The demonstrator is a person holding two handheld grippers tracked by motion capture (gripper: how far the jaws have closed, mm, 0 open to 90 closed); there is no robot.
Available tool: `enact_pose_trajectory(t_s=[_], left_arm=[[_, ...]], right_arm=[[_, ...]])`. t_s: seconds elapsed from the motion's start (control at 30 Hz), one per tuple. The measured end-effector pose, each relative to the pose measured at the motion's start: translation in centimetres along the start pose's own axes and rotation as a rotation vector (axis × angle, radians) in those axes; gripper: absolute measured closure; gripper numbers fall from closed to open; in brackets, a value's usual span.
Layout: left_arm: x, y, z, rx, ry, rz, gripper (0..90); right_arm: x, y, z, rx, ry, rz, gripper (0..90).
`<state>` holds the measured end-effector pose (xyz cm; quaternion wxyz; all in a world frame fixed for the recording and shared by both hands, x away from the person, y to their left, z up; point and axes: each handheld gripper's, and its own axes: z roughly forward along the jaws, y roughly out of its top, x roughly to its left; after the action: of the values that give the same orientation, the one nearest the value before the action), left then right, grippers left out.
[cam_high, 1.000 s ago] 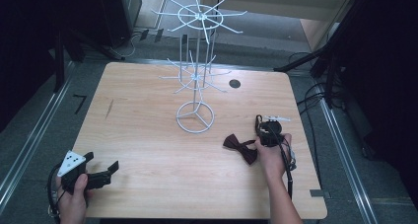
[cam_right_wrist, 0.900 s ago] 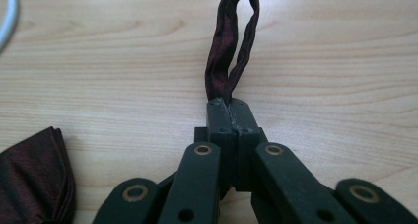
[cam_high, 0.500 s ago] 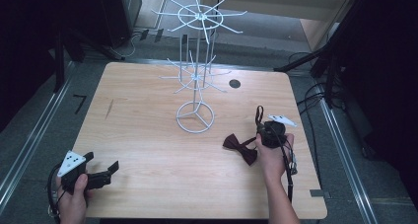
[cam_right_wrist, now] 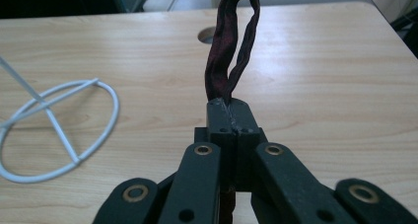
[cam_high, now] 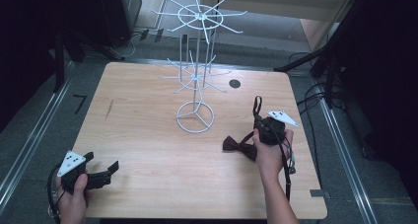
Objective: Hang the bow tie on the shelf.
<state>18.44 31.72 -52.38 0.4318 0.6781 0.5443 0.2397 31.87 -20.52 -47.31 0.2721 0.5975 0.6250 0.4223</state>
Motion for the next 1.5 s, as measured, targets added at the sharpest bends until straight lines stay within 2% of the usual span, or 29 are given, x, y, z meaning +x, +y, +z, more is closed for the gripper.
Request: enact_pose_trajectory(t_s=[0.2, 0.53, 1.2, 1.5], left_arm=[[0.0, 0.0, 0.0, 0.0, 0.0, -0.001, 0.1], [0.0, 0.0, 0.0, -0.002, 0.001, 0.0, 0.1], [0.0, 0.0, 0.0, -0.002, 0.0, -0.001, 0.1], [0.0, 0.0, 0.0, 0.0, 0.001, 0.001, 0.1]], right_arm=[[1.0, 0.9, -0.9, -0.07, 0.032, -0.02, 90.0], [2.7, 2.2, -2.1, -0.142, 0.081, -0.054, 90.0], [5.6, 2.9, -4.2, -0.2, 0.173, -0.098, 90.0], [6.5, 2.8, -5.1, -0.205, 0.205, -0.12, 90.0]])
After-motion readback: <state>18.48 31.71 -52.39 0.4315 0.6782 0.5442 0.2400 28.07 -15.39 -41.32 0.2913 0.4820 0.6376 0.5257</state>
